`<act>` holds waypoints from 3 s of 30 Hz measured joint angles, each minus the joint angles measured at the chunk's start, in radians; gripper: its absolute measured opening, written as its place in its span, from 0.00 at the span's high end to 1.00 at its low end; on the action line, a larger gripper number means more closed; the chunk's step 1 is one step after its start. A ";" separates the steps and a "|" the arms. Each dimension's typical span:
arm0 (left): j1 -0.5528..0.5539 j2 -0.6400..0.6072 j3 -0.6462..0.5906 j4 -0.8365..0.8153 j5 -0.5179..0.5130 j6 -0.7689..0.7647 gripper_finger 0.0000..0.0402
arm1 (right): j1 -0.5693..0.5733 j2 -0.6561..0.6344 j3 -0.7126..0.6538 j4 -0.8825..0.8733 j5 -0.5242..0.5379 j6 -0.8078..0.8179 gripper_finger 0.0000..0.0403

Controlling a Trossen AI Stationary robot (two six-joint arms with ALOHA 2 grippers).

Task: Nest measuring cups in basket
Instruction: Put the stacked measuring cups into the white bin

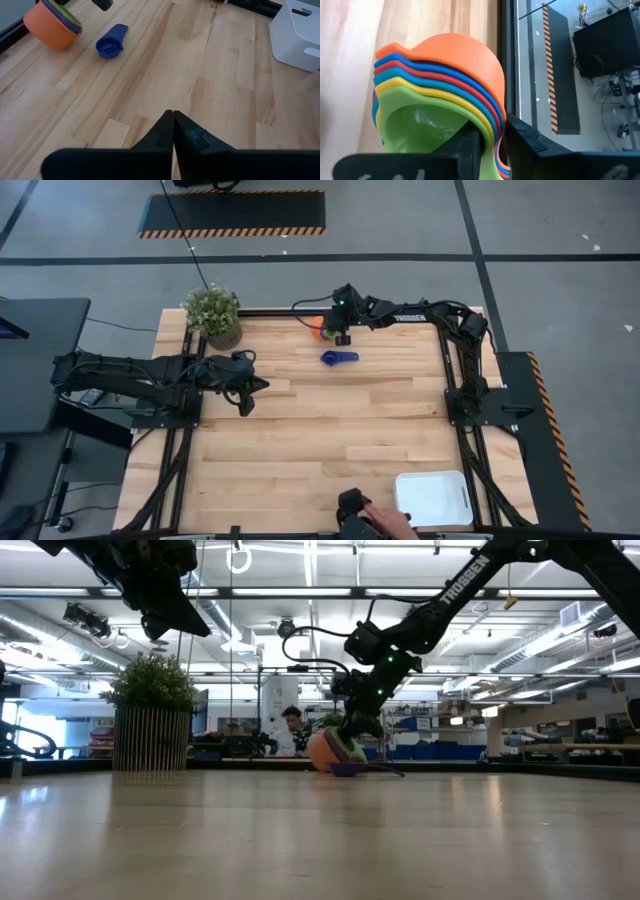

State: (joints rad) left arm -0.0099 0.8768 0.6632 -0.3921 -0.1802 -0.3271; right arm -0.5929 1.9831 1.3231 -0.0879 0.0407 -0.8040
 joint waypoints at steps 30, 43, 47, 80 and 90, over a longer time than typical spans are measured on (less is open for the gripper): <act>0.000 0.000 0.000 0.000 0.000 0.000 0.97 | 0.053 -0.053 -0.003 -0.119 0.018 -0.027 0.85; 0.000 0.000 0.000 0.001 0.000 0.000 0.97 | 0.057 -0.101 -0.003 -0.235 0.055 0.042 0.85; 0.000 0.000 0.000 0.010 0.000 0.000 0.97 | 0.057 -0.133 -0.003 -0.272 0.071 0.058 0.85; 0.000 0.000 0.000 0.032 0.000 0.000 0.97 | 0.221 -0.417 -0.001 -0.758 0.187 0.366 0.86; 0.000 0.000 0.000 0.031 0.000 0.000 0.97 | 0.294 -0.476 -0.001 -0.877 0.204 0.525 0.86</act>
State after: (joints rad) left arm -0.0097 0.8765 0.6632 -0.3607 -0.1799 -0.3267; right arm -0.2993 1.5069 1.3224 -0.9645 0.2447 -0.2787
